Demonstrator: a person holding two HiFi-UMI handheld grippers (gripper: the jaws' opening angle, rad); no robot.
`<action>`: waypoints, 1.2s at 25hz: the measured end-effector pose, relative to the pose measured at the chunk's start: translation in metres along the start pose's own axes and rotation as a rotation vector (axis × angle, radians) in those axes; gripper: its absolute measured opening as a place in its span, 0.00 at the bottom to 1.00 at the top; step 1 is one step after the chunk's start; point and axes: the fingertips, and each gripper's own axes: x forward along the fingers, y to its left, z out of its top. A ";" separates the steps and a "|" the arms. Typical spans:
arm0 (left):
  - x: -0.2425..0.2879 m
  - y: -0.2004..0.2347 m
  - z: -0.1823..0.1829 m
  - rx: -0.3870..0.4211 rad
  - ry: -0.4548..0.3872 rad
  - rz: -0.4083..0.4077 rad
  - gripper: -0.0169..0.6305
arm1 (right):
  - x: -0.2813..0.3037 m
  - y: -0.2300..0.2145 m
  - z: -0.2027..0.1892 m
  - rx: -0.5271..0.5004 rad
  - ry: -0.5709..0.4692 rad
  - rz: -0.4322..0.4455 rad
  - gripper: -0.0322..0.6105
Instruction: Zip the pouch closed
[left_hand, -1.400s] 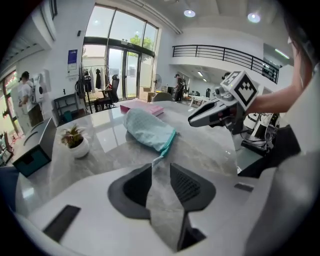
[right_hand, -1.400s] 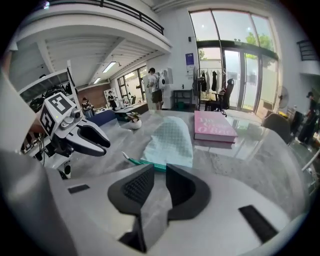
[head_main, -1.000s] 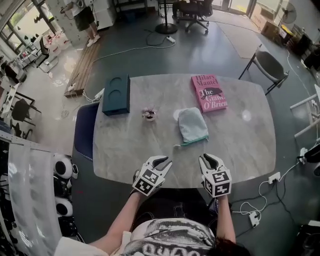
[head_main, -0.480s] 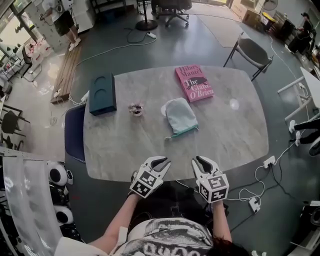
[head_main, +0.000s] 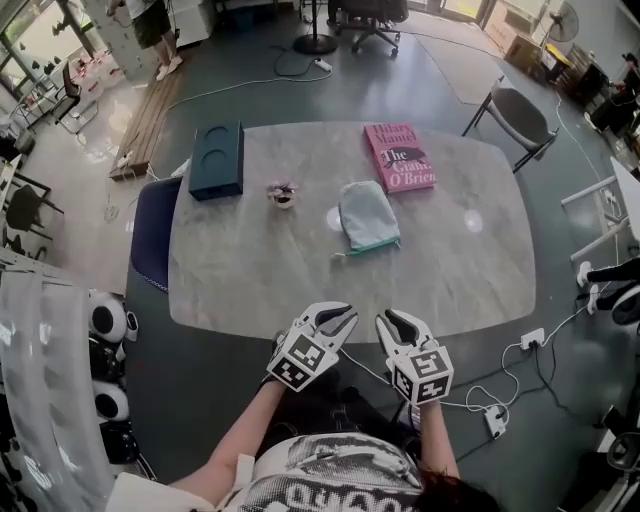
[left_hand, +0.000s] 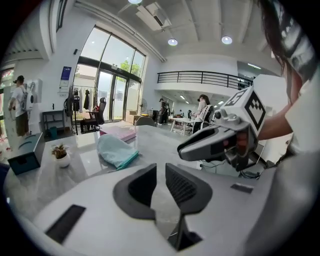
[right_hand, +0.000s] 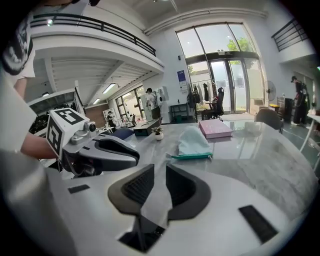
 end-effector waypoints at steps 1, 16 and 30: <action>-0.003 -0.007 0.000 -0.012 -0.006 0.008 0.12 | -0.004 0.003 -0.002 -0.005 -0.001 0.008 0.17; -0.062 -0.117 0.003 -0.008 -0.070 0.065 0.09 | -0.088 0.051 -0.024 -0.054 -0.138 0.052 0.09; -0.086 -0.169 -0.005 0.011 -0.084 0.097 0.05 | -0.140 0.079 -0.035 -0.092 -0.235 0.081 0.05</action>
